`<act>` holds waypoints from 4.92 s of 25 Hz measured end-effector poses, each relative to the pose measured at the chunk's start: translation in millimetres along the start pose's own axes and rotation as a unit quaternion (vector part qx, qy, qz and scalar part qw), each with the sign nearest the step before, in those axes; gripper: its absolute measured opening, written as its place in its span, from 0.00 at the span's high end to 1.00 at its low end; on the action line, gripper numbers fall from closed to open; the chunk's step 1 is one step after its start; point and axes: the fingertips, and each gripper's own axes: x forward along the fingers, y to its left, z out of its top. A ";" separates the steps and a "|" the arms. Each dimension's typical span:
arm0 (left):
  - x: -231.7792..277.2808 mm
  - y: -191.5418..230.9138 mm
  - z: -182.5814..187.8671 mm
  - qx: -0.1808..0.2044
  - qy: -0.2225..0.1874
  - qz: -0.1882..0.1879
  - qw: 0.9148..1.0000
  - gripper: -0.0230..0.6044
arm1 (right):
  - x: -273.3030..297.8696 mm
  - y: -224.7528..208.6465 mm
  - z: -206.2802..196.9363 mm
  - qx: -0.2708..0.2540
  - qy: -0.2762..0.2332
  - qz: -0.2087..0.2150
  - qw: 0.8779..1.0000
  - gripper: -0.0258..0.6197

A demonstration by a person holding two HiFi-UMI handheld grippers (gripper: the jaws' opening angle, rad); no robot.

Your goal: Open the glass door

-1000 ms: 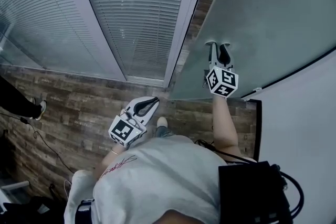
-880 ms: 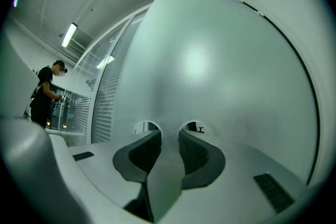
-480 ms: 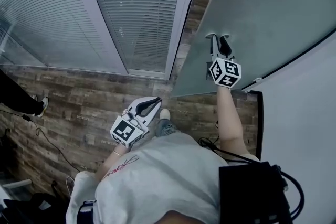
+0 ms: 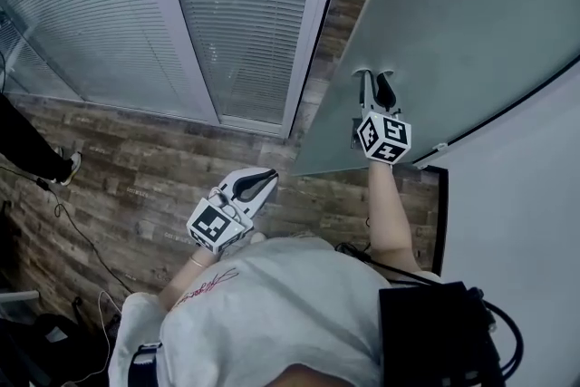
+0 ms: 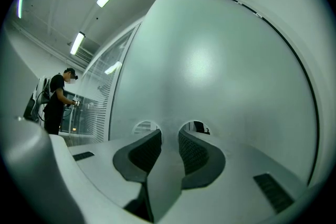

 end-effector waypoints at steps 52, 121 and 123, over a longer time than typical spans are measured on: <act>-21.6 -282.9 -5.3 -0.034 -0.027 0.135 0.990 0.91 | -219.3 -8.1 18.6 0.016 -0.004 0.150 0.989 0.78; 71.5 -638.4 11.2 -0.007 -0.025 0.088 0.996 0.91 | -544.6 -161.7 49.7 0.011 -0.004 0.293 0.956 0.78; 77.4 -644.9 11.2 -0.009 -0.025 0.090 0.996 0.91 | -553.0 -167.1 49.6 0.007 -0.005 0.298 0.955 0.78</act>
